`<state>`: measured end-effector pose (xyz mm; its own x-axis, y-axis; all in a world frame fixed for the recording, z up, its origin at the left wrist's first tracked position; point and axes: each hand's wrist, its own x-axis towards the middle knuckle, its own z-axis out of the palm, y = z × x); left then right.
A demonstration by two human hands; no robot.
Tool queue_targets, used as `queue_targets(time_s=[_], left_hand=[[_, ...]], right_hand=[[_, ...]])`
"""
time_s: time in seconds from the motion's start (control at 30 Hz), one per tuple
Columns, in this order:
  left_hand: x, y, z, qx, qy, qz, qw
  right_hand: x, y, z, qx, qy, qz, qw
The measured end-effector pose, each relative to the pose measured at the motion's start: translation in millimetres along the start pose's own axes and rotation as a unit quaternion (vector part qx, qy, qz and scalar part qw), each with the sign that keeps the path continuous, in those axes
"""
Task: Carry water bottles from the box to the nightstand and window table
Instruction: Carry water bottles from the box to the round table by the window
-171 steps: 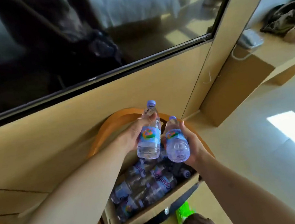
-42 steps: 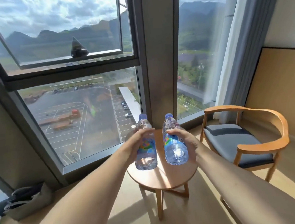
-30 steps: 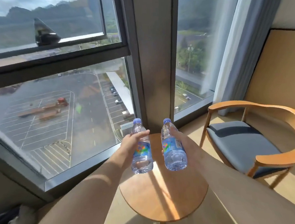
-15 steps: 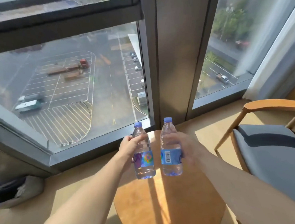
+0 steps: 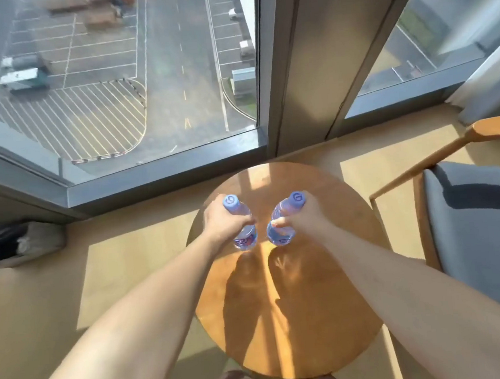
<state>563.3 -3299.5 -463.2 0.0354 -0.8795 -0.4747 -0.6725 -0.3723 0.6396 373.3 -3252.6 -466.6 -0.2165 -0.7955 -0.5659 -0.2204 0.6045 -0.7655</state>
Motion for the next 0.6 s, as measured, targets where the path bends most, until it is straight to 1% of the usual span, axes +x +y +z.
queue_targets(time_s=[0.13,0.2,0.23,0.3,0.37,0.5,0.6], left_hand=[[16.5,-16.5,13.6,-0.010,-0.016,0.012,1.000],[23.2,-20.3,18.0,-0.016,-0.025,0.018,0.999],[26.5,-22.7,20.5,-0.015,-0.032,0.020,0.999],[31.0,-27.6,24.7,-0.006,-0.043,0.029,0.999],[35.4,-32.5,27.5,0.001,-0.051,0.043,0.998],[48.4,-35.0,31.9,0.017,-0.057,0.078,0.995],[57.3,-31.5,35.2,0.031,-0.066,0.100,0.992]], right_hand=[[25.5,9.9,21.5,-0.105,0.026,0.032,0.994],[32.9,9.1,28.5,-0.200,0.027,0.042,0.979],[34.5,8.0,31.6,-0.226,0.039,0.049,0.972],[34.6,8.3,36.9,-0.223,0.082,0.052,0.970],[38.3,9.8,41.9,-0.200,0.108,0.066,0.971],[46.4,8.3,47.5,-0.182,0.125,0.060,0.974],[51.0,8.7,50.6,-0.127,0.126,0.050,0.983]])
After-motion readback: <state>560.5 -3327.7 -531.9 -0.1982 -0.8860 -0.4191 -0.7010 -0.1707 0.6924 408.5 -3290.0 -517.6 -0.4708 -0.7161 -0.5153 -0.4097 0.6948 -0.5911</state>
